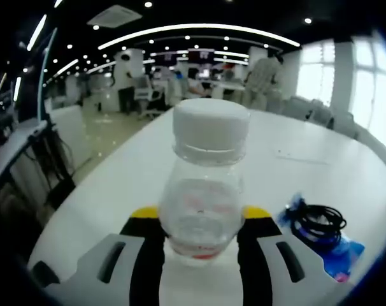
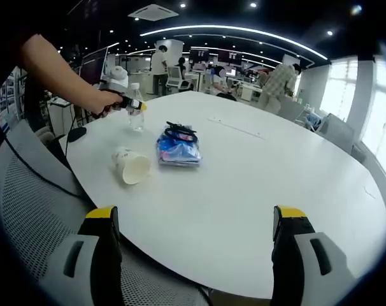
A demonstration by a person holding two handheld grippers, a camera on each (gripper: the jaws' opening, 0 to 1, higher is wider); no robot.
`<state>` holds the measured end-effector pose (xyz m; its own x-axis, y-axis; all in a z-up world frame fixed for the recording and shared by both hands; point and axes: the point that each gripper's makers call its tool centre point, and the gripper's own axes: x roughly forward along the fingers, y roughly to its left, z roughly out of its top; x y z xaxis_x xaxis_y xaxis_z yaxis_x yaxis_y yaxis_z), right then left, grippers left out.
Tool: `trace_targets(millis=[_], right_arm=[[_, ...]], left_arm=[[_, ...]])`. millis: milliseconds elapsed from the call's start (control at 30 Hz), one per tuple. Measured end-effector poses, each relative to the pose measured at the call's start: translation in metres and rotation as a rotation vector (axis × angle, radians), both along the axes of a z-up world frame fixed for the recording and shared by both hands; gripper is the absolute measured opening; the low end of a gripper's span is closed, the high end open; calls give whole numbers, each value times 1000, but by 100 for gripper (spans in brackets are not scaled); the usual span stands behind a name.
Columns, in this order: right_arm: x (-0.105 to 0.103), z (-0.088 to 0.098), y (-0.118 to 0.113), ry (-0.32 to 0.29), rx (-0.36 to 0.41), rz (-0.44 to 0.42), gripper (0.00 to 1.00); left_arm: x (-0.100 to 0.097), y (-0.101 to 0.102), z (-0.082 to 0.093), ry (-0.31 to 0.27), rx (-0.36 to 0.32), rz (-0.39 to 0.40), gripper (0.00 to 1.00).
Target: Arrange the tabletop items into an orderly group along one side of the table until the central work area is clear of visible clutter.
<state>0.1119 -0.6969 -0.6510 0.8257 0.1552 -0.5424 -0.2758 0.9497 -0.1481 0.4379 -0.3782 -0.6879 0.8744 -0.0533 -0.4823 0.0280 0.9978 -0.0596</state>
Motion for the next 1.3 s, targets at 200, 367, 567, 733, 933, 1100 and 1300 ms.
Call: trace_targets(millis=[200,367,567,733,933,1100,1300], right_arm=[[0,0,0,-3,1,-3,100],[0,1,0,-6,3,-2,100],[0,1,0,-7,4,-1,100],[0,1,0,-9,3,2,100],[0,3,0,-15,3,0,100],[1,4,0,-21,4,0,100],[1,5,0,-25,3,1,100]], left_arm=[[-1,-1,-1,9,-9,-2,41],[-2,-3,-1,6,-25,-32,42],[-6,-6,0,13,-18,-78,45],[-11,-8,2,11,-1,-113,49],[-21,-11,8,-12,19,-168,51],[-31,-11,9,-10,18,-203,56],[-44,-14,11,-14,19,-263,62]])
